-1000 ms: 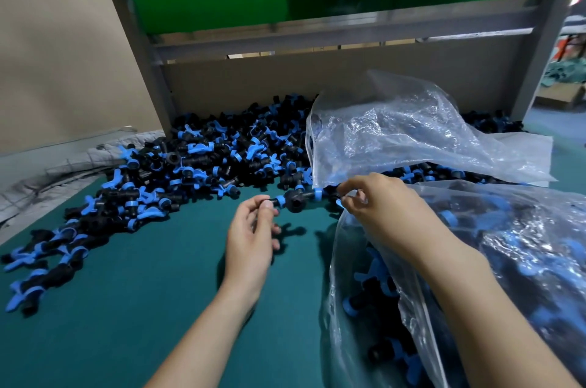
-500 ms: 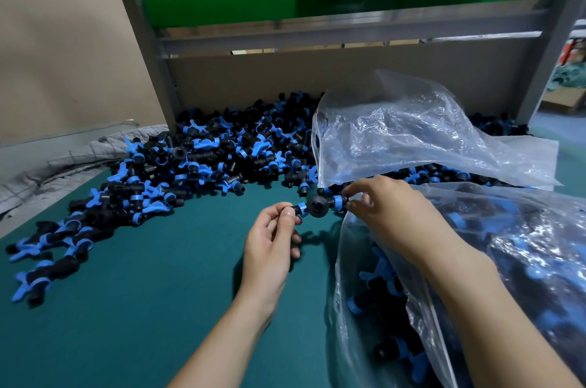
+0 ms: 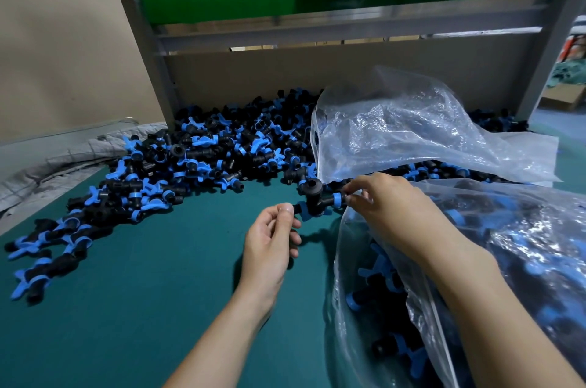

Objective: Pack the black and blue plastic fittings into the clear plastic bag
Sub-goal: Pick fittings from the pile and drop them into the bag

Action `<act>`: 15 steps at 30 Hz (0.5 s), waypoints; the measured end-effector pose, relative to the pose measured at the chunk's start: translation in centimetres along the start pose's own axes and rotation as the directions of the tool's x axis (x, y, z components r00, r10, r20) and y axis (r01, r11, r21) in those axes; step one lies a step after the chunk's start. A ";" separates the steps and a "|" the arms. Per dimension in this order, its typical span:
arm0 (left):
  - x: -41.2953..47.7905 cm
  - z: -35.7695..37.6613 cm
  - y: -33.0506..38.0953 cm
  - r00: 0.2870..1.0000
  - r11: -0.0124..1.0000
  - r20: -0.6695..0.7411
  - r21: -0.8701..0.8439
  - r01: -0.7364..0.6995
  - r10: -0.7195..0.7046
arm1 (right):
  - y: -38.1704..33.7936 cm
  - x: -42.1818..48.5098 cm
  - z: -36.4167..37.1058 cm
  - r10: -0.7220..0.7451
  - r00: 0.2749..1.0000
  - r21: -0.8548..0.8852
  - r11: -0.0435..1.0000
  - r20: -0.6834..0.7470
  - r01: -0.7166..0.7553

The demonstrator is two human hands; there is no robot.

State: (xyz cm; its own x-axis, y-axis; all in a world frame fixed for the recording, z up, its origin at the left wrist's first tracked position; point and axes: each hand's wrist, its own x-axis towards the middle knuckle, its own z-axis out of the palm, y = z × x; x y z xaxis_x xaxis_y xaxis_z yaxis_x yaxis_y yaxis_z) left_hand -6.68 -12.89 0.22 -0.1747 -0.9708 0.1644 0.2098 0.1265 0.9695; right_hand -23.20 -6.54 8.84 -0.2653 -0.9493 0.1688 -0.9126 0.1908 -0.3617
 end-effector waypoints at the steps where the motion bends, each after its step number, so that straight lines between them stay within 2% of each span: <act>1: 0.0 0.0 0.0 1.000 1.000 0.000 0.001 0.004 -0.004 | 0.0 0.0 0.0 0.000 1.000 0.004 1.000 0.000 0.000; 15: 0.0 0.0 0.1 0.999 0.999 -0.001 0.003 0.048 -0.048 | 0.2 -0.1 0.0 0.005 1.000 0.025 1.000 0.012 -0.006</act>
State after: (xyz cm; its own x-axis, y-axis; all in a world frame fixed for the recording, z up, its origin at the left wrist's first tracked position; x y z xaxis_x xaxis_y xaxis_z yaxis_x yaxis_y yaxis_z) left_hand -6.69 -12.90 0.34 -0.1840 -0.9759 0.1173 0.1979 0.0802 0.9769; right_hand -23.34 -6.46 8.78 -0.2663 -0.9512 0.1556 -0.9030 0.1898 -0.3854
